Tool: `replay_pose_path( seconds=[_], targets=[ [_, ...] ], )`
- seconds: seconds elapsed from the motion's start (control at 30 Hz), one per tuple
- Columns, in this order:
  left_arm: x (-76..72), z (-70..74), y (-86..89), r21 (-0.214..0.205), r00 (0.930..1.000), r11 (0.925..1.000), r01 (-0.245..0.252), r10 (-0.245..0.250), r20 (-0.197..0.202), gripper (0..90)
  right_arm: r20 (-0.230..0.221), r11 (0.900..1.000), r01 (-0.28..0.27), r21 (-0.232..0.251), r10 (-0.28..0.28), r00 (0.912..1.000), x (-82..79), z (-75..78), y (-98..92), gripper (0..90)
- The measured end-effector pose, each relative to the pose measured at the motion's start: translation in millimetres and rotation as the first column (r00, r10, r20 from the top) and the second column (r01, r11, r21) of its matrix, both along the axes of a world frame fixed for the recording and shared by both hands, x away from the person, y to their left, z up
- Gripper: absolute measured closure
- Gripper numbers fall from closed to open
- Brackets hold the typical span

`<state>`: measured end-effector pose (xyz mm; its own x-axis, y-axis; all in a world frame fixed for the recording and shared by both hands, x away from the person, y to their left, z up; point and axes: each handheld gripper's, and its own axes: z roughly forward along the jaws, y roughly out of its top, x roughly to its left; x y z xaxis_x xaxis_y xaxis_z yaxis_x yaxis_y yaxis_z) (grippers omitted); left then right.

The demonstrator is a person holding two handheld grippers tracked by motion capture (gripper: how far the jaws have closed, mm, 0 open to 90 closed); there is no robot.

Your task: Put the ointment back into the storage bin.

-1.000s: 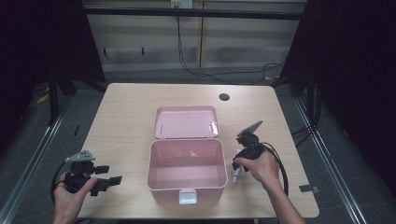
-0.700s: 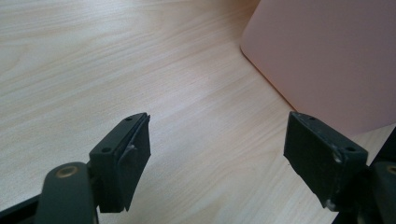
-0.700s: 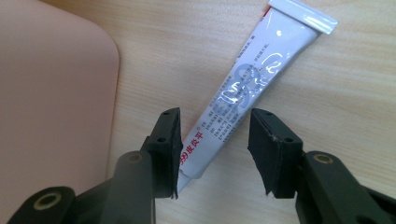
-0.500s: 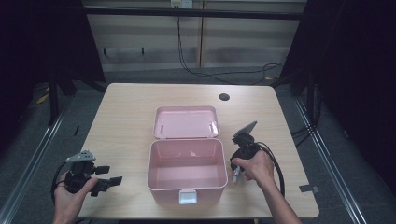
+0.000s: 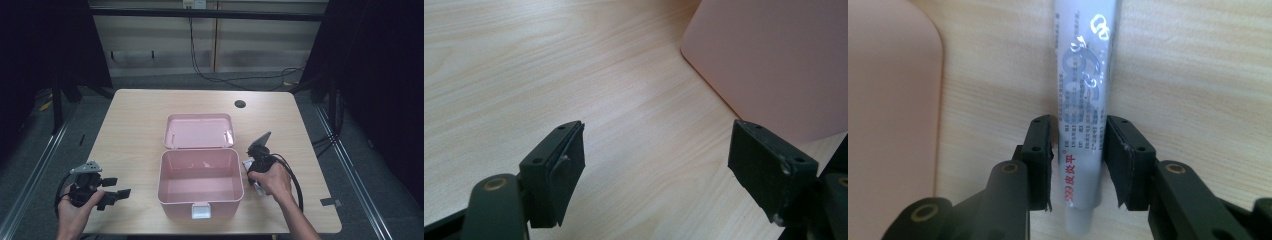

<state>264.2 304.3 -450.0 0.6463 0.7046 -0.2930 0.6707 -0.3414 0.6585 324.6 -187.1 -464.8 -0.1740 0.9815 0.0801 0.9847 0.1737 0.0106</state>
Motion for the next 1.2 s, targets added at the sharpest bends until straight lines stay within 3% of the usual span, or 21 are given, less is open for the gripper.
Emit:
replay_pose_path(
  seconds=[0.17, 0.4, 0.63, 0.83, 0.93, 1.2],
  targets=[
    [0.1, 0.0, 0.1, -0.001, 1.0, 1.0, 0.0, 0.0, 0.0, 22.5, -0.006, 0.9994, -0.03, -0.019, 0.03, 0.9995, 0.7, -2.0, 2.5, 67.1],
    [0.0, -0.1, -0.2, 0.0, 1.0, 1.0, 0.0, 0.0, 0.0, 22.5, -0.011, 0.9927, -0.114, -0.039, 0.114, 0.9934, -0.4, -2.1, 6.8, 65.6],
    [0.1, 0.0, 0.0, 0.0, 1.0, 1.0, 0.001, -0.001, -0.001, 22.5, -0.02, 0.9889, -0.134, -0.064, 0.133, 0.9909, 0.6, -2.0, 9.1, 70.9],
    [0.4, -0.2, -0.3, 0.0, 1.0, 1.0, 0.002, -0.002, -0.003, 22.6, -0.02, 0.9891, -0.146, -0.02, 0.146, 0.9891, 0.9, 1.1, 3.8, 71.9],
    [0.2, -0.5, -0.9, 0.004, 1.0, 1.0, 0.005, -0.005, -0.003, 22.5, -0.02, 0.9901, -0.138, 0.026, 0.138, 0.9902, 0.8, 6.2, -0.3, 72.0],
    [0.3, -0.4, -0.7, 0.005, 1.0, 1.0, 0.006, -0.006, 0.0, 22.5, -0.009, 0.9801, -0.198, 0.017, 0.198, 0.9802, -0.4, 20.2, -7.5, 72.0]
  ],
)
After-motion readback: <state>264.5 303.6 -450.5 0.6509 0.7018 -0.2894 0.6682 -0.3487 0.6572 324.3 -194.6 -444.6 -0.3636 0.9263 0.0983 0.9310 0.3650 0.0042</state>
